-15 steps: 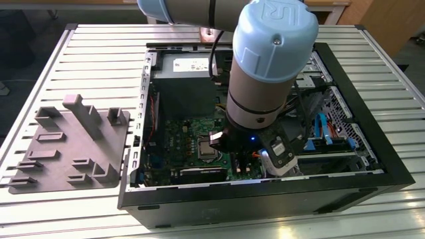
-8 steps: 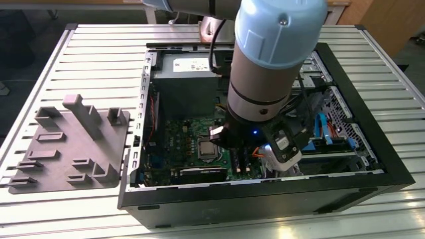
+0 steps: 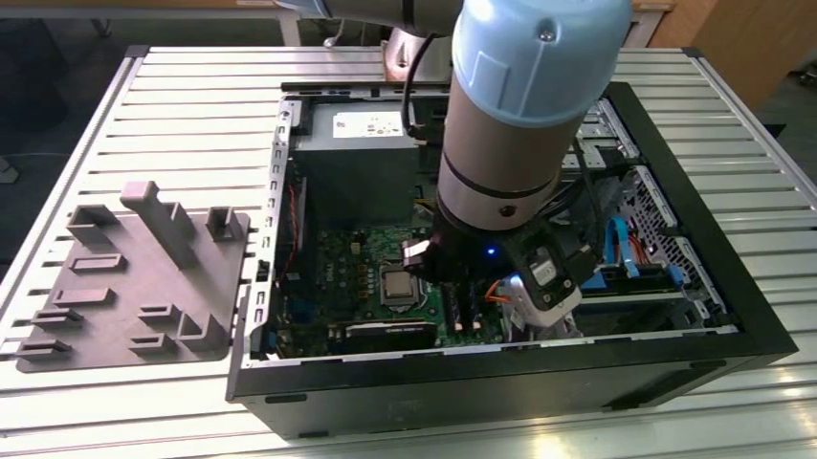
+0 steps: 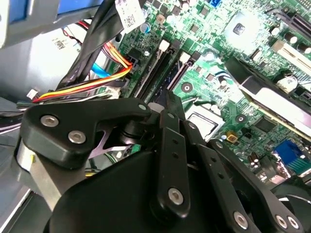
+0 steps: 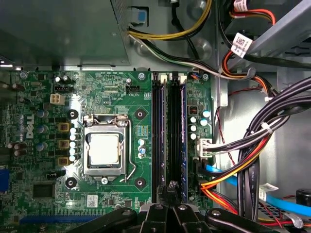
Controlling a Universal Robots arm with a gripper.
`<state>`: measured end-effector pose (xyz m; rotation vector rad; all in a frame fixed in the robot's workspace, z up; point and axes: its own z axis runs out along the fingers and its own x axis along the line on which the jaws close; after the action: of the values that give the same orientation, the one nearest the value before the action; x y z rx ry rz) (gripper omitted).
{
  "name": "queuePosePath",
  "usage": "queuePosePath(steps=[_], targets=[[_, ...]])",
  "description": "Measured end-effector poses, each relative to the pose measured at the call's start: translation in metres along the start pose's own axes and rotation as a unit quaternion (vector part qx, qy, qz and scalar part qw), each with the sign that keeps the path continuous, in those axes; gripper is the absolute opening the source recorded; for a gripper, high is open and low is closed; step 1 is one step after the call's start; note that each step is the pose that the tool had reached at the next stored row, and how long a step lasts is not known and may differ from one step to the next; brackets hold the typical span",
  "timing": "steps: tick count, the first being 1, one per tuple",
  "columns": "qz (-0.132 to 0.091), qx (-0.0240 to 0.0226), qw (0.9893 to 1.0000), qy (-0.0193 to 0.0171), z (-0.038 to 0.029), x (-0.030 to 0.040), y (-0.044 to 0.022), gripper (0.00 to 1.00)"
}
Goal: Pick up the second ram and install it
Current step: 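Press down the second ram until it locks into place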
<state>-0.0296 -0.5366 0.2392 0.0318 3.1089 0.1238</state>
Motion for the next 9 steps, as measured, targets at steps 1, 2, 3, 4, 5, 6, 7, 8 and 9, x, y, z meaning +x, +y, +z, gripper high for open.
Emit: queuePosePath(steps=[1,2,3,4,5,6,7,8,9], targets=[[0.0,-0.0001,1.0,0.0,0.0002,0.0001,0.0011,0.11],[0.0,-0.0001,1.0,0.0,0.0004,0.0001,0.0025,0.11],[0.0,-0.0001,1.0,0.0,0.0005,0.0001,0.0039,0.11],[0.0,-0.0002,1.0,0.0,0.0007,0.0001,0.0054,0.11],[0.0,-0.0004,1.0,0.0,0.0009,0.0002,0.0071,0.11],[0.0,-0.0004,1.0,0.0,0.0011,0.0002,0.0088,0.11],[0.0,-0.0004,1.0,0.0,0.0013,0.0003,0.0106,0.11],[0.0,-0.0005,1.0,0.0,0.0015,0.0003,0.0122,0.11],[0.0,-0.0006,1.0,0.0,0.0017,0.0003,0.0137,0.11]])
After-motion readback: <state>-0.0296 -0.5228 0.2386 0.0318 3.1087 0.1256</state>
